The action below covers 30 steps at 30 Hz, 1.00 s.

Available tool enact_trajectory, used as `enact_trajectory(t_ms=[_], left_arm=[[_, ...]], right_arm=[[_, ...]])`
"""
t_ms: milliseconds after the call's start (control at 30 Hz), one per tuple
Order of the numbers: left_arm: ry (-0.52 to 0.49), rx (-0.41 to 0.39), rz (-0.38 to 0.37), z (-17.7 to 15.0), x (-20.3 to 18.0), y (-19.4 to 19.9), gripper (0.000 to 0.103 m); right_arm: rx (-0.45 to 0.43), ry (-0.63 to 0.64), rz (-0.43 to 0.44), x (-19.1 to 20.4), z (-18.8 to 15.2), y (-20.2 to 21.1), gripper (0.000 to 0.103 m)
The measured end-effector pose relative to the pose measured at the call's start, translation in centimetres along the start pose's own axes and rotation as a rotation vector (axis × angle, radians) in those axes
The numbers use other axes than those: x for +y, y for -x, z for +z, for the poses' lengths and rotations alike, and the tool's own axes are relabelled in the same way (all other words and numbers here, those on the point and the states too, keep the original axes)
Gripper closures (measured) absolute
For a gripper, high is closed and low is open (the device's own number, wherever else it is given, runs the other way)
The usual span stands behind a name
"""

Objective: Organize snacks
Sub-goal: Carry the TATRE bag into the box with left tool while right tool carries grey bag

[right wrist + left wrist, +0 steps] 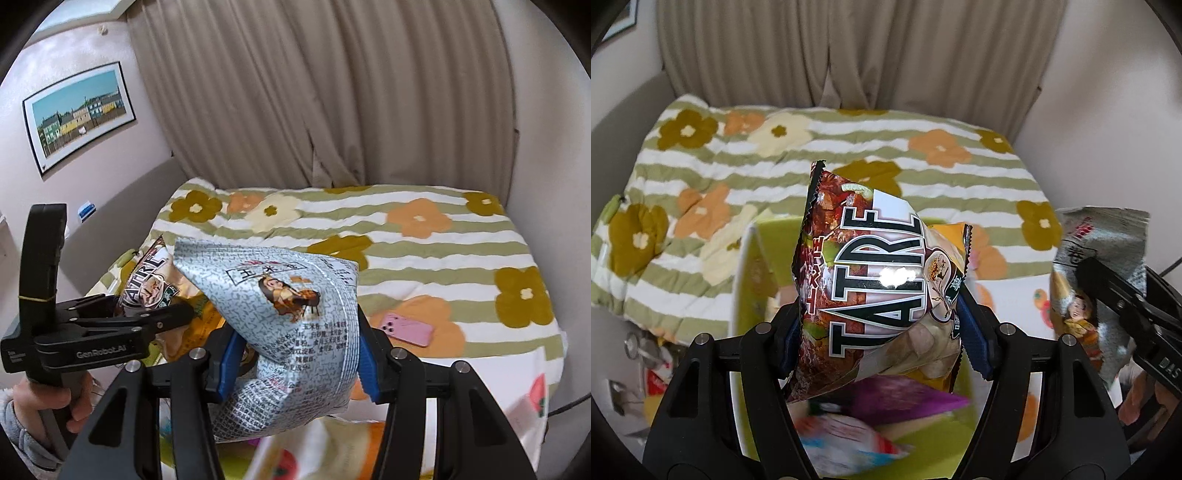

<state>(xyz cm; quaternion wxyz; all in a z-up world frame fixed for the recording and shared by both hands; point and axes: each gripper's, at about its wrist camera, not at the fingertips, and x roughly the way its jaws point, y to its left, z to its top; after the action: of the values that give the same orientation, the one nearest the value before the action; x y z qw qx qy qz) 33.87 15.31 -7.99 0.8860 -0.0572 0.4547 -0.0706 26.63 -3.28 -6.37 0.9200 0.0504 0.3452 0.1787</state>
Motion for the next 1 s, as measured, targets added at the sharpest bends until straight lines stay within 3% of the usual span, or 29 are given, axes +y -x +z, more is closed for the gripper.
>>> enact_trajectory(t_ms=[233, 367, 767, 1000], left_arm=[[-0.002, 0.094, -0.013, 1.0, 4.5, -5.2, 0.032], [-0.024, 0.089, 0.045, 1.3, 5.4, -6.2, 0.0], [0.037, 0.042, 0.051, -1.3, 7.1, -2.6, 0.0], [0.06, 0.061, 0.038, -3.0, 6.9, -3.1, 0.0]], right_arm=[[0.065, -0.019, -0.018, 2.6, 0.4, -5.1, 0.054], [0.1, -0.029, -0.03, 3.3, 0.3, -7.0, 0.054], [0.169, 0.001, 0.003, 4.2, 0.4, -9.9, 0.054], [0.19, 0.038, 0.028, 4.7, 1.3, -12.0, 0.054]])
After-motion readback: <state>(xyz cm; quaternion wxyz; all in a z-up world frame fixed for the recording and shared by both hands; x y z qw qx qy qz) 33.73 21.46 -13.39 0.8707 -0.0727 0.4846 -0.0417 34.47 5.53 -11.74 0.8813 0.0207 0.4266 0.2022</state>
